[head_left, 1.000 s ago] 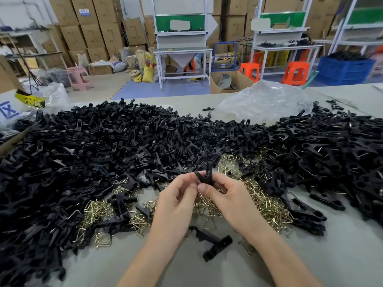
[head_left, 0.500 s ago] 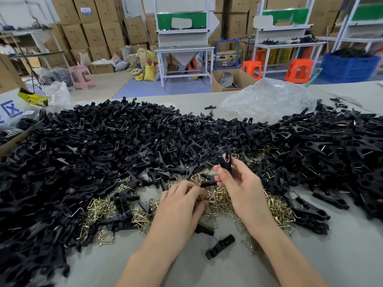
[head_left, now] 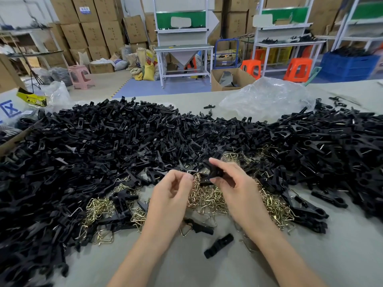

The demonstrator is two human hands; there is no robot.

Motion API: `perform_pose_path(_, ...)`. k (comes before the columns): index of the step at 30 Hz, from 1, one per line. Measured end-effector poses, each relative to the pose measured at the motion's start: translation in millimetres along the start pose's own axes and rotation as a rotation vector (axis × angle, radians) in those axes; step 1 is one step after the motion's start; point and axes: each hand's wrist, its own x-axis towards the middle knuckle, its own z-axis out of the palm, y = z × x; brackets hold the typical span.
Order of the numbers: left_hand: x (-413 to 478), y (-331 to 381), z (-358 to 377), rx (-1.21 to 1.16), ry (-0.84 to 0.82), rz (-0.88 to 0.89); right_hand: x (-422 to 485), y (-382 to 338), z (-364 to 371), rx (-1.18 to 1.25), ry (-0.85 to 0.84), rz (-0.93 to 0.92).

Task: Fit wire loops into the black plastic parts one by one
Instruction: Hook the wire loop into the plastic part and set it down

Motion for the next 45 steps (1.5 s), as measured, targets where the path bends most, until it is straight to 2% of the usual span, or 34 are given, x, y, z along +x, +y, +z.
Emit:
perform_pose_path(4,0,2,2,-0.072,-0.049,-0.074,-3,1,3,-0.013,-0.049,-0.012)
perform_pose_path(12,2,4,-2,-0.174,-0.087,-0.111,-3,1,2,-0.057,-0.094,-0.043)
perform_pose_path(19,4,1,-3,-0.143,-0.096,-0.1,-4,1,2,-0.098,-0.124,-0.044)
perform_pose_path(26,4,2,-4,-0.19,-0.149,-0.199,-4,1,4,-0.094,-0.126,-0.061)
perform_pose_path(29,5,2,-4,-0.305,-0.197,-0.3,-3,1,4,-0.041,-0.132,-0.087)
perform_pose_path(35,5,8,-6,-0.553,-0.352,-0.377,-4,-9,2,0.057,-0.239,-0.051)
perform_pose_path(40,3,6,-7,-0.524,-0.464,-0.418,-11,-11,7,-0.094,-0.327,-0.119)
perform_pose_path(45,0,3,-10,-0.491,-0.58,-0.374,-12,-15,6,-0.088,-0.277,-0.2)
